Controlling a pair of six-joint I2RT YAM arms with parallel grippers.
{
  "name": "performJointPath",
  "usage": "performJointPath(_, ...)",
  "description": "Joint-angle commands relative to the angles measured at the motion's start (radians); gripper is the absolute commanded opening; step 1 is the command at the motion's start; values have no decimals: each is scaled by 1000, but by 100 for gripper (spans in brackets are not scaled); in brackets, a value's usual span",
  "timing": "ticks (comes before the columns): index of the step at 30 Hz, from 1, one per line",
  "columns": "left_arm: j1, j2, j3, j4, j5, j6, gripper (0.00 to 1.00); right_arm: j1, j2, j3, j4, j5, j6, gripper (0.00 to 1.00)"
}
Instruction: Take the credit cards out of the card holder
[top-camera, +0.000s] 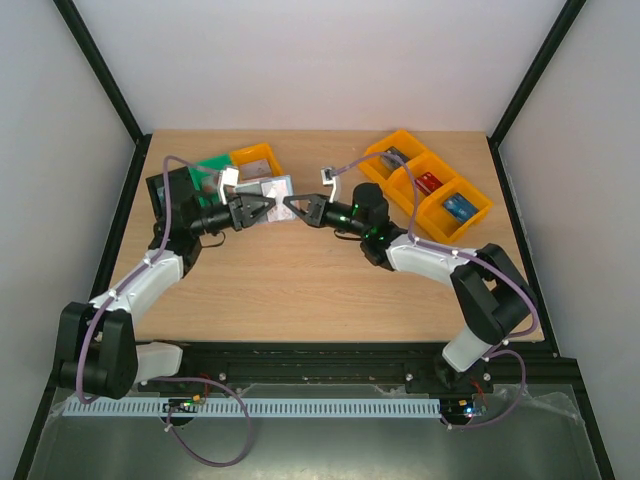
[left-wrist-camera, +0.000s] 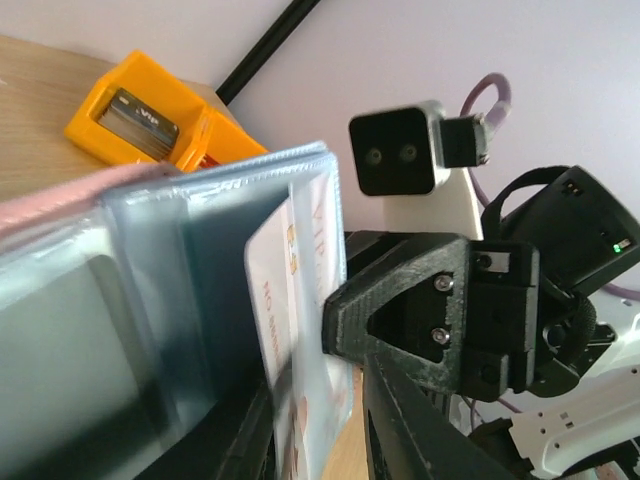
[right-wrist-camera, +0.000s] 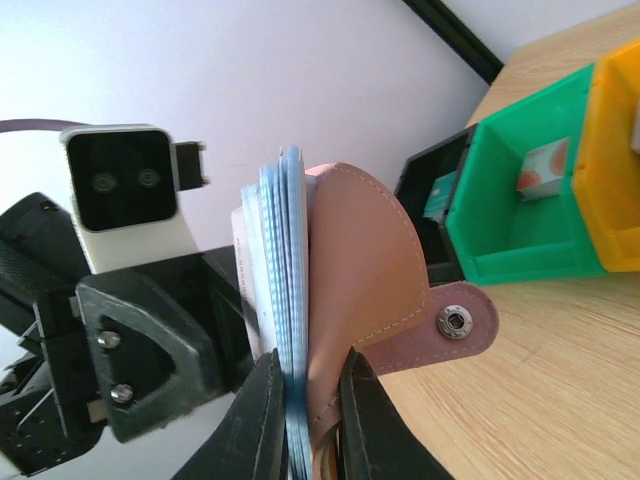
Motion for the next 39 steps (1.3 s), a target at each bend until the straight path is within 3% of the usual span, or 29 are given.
performJointPath(1, -69, -2, 8, -10, 143, 63, 21, 49, 33, 55, 26, -3, -16, 2)
performJointPath(5, -69, -4, 20, -83, 122, 127, 3, 48, 21, 54, 43, -50, -24, 2)
performJointPath(10, -57, -15, 18, -111, 109, 142, 2, 42, -3, 32, 40, -59, -48, 2)
performJointPath(15, -41, -21, 12, -118, 100, 149, 2, 37, -4, 24, 51, -135, -62, 25)
performJointPath(19, -39, -23, 12, -121, 108, 161, 2, 36, -14, 4, 60, -145, -68, 31)
performJointPath(22, -35, -25, 8, -126, 111, 165, 2, 36, -25, -6, 63, -159, -77, 25)
performJointPath(27, -29, -28, 7, -127, 116, 169, 2, 27, -54, -13, 54, -189, -91, 2)
performJointPath(30, -28, -29, 6, -121, 139, 173, 2, 18, -73, -17, 40, -197, -106, 2)
performJointPath(32, -25, -32, 6, -128, 144, 177, 13, 11, -82, -21, 25, -201, -119, 2)
performJointPath(34, -20, -36, 5, -126, 148, 172, 16, 3, -92, -23, 13, -205, -126, 2)
performJointPath(39, -9, -36, -10, -74, 141, 128, 16, -2, -107, -18, -19, -212, -146, 2)
